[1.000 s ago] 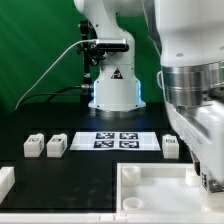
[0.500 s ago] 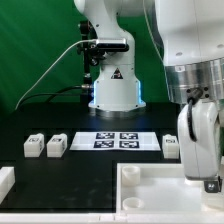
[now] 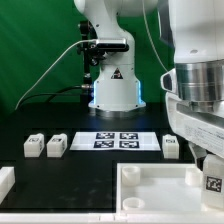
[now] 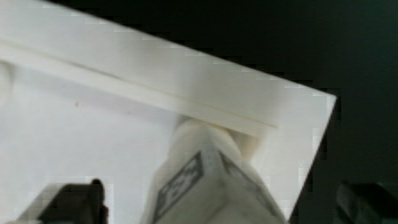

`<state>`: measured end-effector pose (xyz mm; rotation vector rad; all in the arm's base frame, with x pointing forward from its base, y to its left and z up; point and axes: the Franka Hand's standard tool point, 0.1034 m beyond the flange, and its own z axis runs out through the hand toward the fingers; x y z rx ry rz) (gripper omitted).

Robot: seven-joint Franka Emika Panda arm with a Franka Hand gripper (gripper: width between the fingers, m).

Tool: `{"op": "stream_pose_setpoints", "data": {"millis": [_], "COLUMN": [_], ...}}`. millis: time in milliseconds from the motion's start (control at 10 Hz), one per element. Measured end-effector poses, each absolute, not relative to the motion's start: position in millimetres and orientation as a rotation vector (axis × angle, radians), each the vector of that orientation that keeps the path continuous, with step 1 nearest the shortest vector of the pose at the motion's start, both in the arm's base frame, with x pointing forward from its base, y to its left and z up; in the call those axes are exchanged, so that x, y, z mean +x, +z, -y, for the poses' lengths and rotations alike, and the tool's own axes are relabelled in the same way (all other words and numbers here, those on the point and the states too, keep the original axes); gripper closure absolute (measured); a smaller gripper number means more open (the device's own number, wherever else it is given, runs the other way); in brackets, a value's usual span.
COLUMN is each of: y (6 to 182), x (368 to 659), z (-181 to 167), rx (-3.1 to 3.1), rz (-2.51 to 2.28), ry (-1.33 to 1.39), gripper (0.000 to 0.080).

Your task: Assemble one leg

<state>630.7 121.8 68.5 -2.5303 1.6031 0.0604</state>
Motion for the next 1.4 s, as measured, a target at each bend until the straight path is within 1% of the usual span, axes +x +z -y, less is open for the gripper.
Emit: {"op": "stream_pose_setpoints", "data": {"millis": [300, 400, 500, 600, 700, 800, 900, 1000, 1100, 1400], "y": [70.5, 70.8, 70.2, 70.1, 69.9, 70.0, 70.1, 69.4, 68.8, 68.5], "x": [632.3, 634.5, 634.0, 633.7, 633.4, 633.6, 636.8, 638.2, 638.8, 637.7], "z": [-119.0, -120.5, -120.7, -122.7, -122.8, -123.0, -116.2, -116.1, -117.1, -119.7], "rx": [-2.852, -2.816, -2.785, -2.664, -2.589, -2.476, -2.101, -1.738, -1.508, -1.644], "rz": [-1.016, -1.094, -1.170, -1.416, -1.554, -1.723, -2.134, -2.435, -2.572, -2.482], "ry": [0.034, 0.034, 0.041, 0.063, 0.074, 0.090, 0.141, 0.172, 0.194, 0.186], "gripper": [0.0150, 0.0150, 0.0257, 0.0396, 0.0505, 0.0503, 0.0503, 0.0503, 0.0503, 0.0503]}}
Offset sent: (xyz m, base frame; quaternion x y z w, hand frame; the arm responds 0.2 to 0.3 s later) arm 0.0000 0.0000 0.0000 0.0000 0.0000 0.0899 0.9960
